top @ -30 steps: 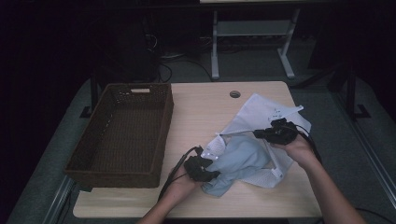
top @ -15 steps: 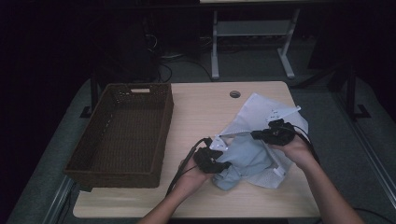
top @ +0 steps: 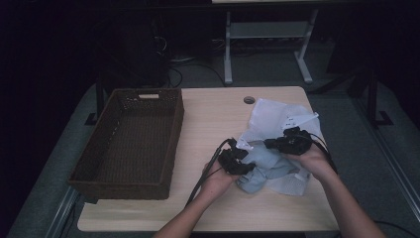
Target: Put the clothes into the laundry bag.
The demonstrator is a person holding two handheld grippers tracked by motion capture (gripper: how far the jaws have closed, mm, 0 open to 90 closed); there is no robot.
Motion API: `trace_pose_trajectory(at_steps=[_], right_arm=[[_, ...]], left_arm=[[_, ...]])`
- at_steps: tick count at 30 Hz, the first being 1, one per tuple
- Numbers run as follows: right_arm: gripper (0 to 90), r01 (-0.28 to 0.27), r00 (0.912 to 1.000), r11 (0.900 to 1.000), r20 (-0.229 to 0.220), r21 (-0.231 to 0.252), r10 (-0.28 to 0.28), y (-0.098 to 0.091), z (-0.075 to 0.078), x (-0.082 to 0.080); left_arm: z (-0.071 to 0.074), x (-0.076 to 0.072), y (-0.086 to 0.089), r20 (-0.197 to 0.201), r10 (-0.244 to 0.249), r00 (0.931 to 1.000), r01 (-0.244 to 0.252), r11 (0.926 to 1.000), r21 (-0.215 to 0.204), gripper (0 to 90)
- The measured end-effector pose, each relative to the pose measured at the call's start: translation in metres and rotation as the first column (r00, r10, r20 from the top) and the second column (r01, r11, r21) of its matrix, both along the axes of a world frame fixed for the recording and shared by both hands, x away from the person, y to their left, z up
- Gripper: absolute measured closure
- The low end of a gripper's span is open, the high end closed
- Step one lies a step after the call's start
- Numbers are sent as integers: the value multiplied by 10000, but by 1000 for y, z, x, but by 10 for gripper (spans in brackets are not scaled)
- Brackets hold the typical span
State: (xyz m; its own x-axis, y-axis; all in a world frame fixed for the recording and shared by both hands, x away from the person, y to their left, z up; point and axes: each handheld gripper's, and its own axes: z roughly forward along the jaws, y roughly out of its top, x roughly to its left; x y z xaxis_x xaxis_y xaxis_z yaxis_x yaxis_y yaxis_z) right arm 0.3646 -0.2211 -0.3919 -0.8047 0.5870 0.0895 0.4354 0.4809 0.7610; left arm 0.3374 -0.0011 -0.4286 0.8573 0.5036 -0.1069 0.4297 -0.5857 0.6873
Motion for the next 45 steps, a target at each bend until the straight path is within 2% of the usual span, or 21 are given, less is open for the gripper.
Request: trace_pose_trajectory(at_steps=[5, 8, 9, 10, 14, 17, 21, 24, 26, 29, 30, 31, 32, 34, 36, 41, 45], right_arm=[[884, -49, 10000, 10000, -34, -19, 49, 2, -1, 0], [884, -68, 10000, 10000, -21, -64, 68, 1, -1, 0], [884, -68, 10000, 10000, -21, -64, 68, 1, -1, 0], [884, -48, 10000, 10000, -60, -61, 47, 1, -2, 0], [884, -33, 10000, 10000, -53, -82, 32, -1, -2, 1], [884, -2, 10000, 10000, -24, -70, 2, -2, -2, 1], [884, 25, 10000, 10000, -28, -51, -25, -3, -2, 1], [884, 86, 10000, 9999, -22, -52, -87, -5, -1, 1], [883, 77, 10000, 10000, -8, -35, -77, -6, -1, 2], [883, 74, 10000, 10000, 6, -34, -74, -6, -1, 2], [884, 57, 10000, 10000, 25, -3, -57, -6, 1, 0], [884, 57, 10000, 10000, 25, -3, -57, -6, 1, 0], [884, 7, 10000, 10000, 88, 98, -8, -6, 4, -1], [884, -64, 9998, 9999, 171, 83, 63, -5, 8, -3], [884, -113, 9997, 9998, 226, 137, 110, -4, 12, -5], [884, -282, 9991, 9994, 318, 180, 276, -1, 16, -9], [883, -407, 9984, 9989, 398, 253, 397, 1, 19, -11]], left_arm=[[-12, 5, -8, -145, -13, 9999, 15, 9999, 114, 698], [-22, 7, -10, -496, -179, 9986, 191, 9995, 247, 605], [-22, 7, -10, -496, -179, 9986, 191, 9995, 247, 553], [-23, 7, -9, -683, -329, 9971, 346, 9991, 239, 508], [-18, 4, -4, -603, -428, 9973, 448, 9985, 322, 343], [-8, 1, 4, -386, -434, 9983, 442, 9988, 209, 298], [6, 0, 20, -431, -543, 9976, 543, 9985, -16, 298], [18, 3, 33, -303, -461, 9985, 451, 9985, -312, 298], [28, 11, 48, -174, -143, 9997, 131, 9978, -656, 299], [32, 16, 57, -91, 119, 9999, -126, 9965, -830, 303], [34, 20, 64, 23, 427, 9991, -423, 9956, -836, 307], [34, 20, 64, 23, 427, 9991, -423, 9956, -836, 316], [32, 25, 68, 74, 752, 9971, -745, 9944, -752, 319], [30, 27, 70, 68, 892, 9960, -885, 9936, -700, 327], [22, 35, 73, 10, 1214, 9926, -1211, 9912, -533, 327], [9, 45, 72, -145, 1357, 9906, -1362, 9898, -413, 327], [-2, 53, 66, -203, 1290, 9914, -1297, 9909, -352, 327]])
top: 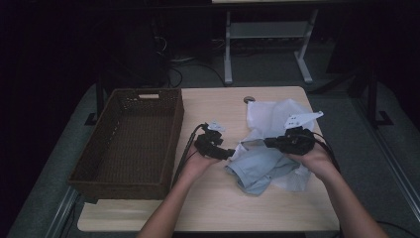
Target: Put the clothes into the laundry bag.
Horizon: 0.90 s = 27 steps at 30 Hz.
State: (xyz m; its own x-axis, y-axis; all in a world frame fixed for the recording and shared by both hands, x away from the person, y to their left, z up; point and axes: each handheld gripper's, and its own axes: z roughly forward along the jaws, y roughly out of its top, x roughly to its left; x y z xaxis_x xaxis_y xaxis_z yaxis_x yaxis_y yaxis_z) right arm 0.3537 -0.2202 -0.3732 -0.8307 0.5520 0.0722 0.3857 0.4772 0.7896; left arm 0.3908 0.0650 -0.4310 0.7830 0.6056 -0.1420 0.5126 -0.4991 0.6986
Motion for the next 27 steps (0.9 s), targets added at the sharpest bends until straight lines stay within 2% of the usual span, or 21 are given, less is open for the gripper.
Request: trace_pose_trajectory(at_steps=[6, 9, 14, 16, 17, 18, 19, 23, 27], right_arm=[[884, -74, 10000, 10000, 53, 27, 74, 1, 3, -2], [883, -25, 10000, 10000, 59, 79, 25, -1, 4, -3], [883, 42, 10000, 9999, 44, 112, -42, -3, 4, -3], [883, 64, 10000, 9999, 48, 134, -65, -4, 4, -3], [884, 71, 10000, 9999, 46, 127, -72, -5, 4, -3], [883, 85, 10000, 9999, 28, 136, -86, -6, 4, -2], [884, 149, 9999, 9998, -1, 144, -149, -7, 3, -2], [883, 220, 9998, 9996, 3, 182, -220, -10, 3, -1], [883, 283, 9996, 9994, -3, 182, -283, -12, 2, 0]], left_arm=[[-11, 10, -17, -142, -365, 9992, 364, 9993, -39, 355], [-15, 14, -28, -265, -718, 9971, 718, 9974, 0, 396], [-20, 19, -36, -373, -924, 9950, 932, 9955, 196, 501], [-22, 20, -39, -499, -1024, 9935, 1037, 9943, 245, 582], [-23, 20, -40, -469, -1093, 9929, 1107, 9935, 271, 582], [-22, 20, -40, -477, -1114, 9926, 1129, 9932, 297, 626], [-21, 20, -40, -494, -1138, 9923, 1153, 9929, 284, 719], [-19, 19, -37, -591, -1208, 9909, 1221, 9923, 192, 857], [-14, 13, -31, -599, -1277, 9900, 1291, 9914, 194, 882]])
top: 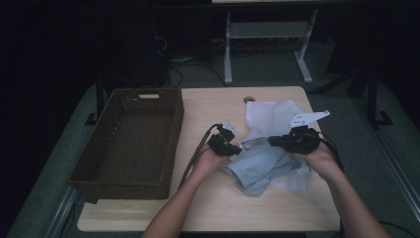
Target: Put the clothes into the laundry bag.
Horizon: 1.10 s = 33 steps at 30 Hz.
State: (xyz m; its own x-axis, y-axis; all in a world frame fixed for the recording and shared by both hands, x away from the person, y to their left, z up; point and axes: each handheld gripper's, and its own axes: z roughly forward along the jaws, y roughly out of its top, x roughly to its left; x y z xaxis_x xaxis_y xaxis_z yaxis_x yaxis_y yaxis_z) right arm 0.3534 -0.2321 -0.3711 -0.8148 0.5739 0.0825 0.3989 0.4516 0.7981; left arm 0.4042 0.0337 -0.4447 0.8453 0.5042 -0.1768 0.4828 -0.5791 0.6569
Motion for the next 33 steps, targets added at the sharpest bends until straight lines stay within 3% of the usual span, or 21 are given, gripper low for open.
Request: trace_pose_trajectory(at_steps=[7, 19, 21, 22, 25, 26, 27, 28, 33], right_arm=[[883, 95, 9999, 9999, -80, -42, -95, -1, -3, 1], [877, -38, 9995, 9996, -311, -266, 30, 8, -15, 4], [850, -109, 9992, 9995, -399, -289, 97, 10, -17, 4], [768, -125, 9983, 9998, -563, -185, 114, 12, -19, 5], [689, -76, 9977, 9999, -669, -130, 67, 13, -18, 4], [592, -43, 9978, 9999, -668, -96, 36, 14, -15, 0], [592, -43, 9978, 9999, -668, -96, 36, 14, -15, 0], [525, 53, 9978, 9999, -663, 132, -44, 13, -9, -5], [448, 137, 9986, 9996, -507, 239, -125, 16, 2, -19]], left_arm=[[8, -15, 14, 55, 55, 10000, -55, 10000, -22, 884], [16, -67, 44, -53, 344, 9994, -345, 9989, -311, 885], [14, -72, 48, 3, 433, 9991, -433, 9983, -378, 886], [13, -73, 50, -46, 478, 9988, -480, 9980, -420, 886], [11, -73, 51, -67, 456, 9989, -459, 9980, -444, 887], [11, -72, 51, -103, 468, 9989, -472, 9976, -497, 886], [12, -72, 51, -91, 438, 9990, -442, 9977, -517, 886], [11, -73, 51, -106, 438, 9990, -443, 9976, -538, 886], [11, -73, 51, -119, 394, 9992, -400, 9978, -521, 887]])
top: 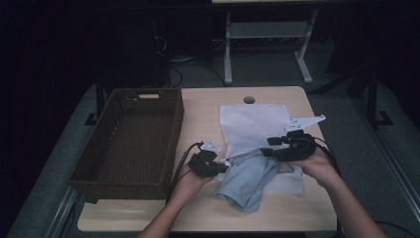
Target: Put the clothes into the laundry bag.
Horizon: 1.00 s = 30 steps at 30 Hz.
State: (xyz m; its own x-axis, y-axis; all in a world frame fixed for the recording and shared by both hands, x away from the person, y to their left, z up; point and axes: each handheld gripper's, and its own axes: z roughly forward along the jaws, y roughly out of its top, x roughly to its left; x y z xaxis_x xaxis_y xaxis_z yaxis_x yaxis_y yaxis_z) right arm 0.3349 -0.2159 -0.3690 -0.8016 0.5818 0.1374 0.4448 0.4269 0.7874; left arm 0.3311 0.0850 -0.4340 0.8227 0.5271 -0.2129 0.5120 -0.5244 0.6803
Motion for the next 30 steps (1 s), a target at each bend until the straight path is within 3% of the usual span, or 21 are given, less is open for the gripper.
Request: trace_pose_trajectory(at_steps=[4, 7, 14, 23, 30], right_arm=[[426, -427, 9989, 9991, 178, 18, 427, 10, 5, -17], [427, -868, 9962, 9962, 71, -46, 868, 20, -2, -31], [424, -1514, 9885, 9883, -61, -169, 1514, 42, -9, -39], [391, -2667, 9638, 9606, -221, -785, 2658, 88, -31, -53], [371, -2933, 9560, 9429, -403, -1577, 2906, 103, -53, -55]], left_arm=[[0, 1, 2, -74, 12, 10000, -12, 10000, -62, 886], [-1, 1, 3, -97, -6, 10000, 6, 10000, -74, 887], [-1, 1, 3, -59, -19, 10000, 18, 10000, -89, 887], [-1, 1, 4, -117, -49, 9999, 48, 9999, -96, 887], [-2, 1, 4, -145, -41, 9999, 40, 10000, -60, 888]])
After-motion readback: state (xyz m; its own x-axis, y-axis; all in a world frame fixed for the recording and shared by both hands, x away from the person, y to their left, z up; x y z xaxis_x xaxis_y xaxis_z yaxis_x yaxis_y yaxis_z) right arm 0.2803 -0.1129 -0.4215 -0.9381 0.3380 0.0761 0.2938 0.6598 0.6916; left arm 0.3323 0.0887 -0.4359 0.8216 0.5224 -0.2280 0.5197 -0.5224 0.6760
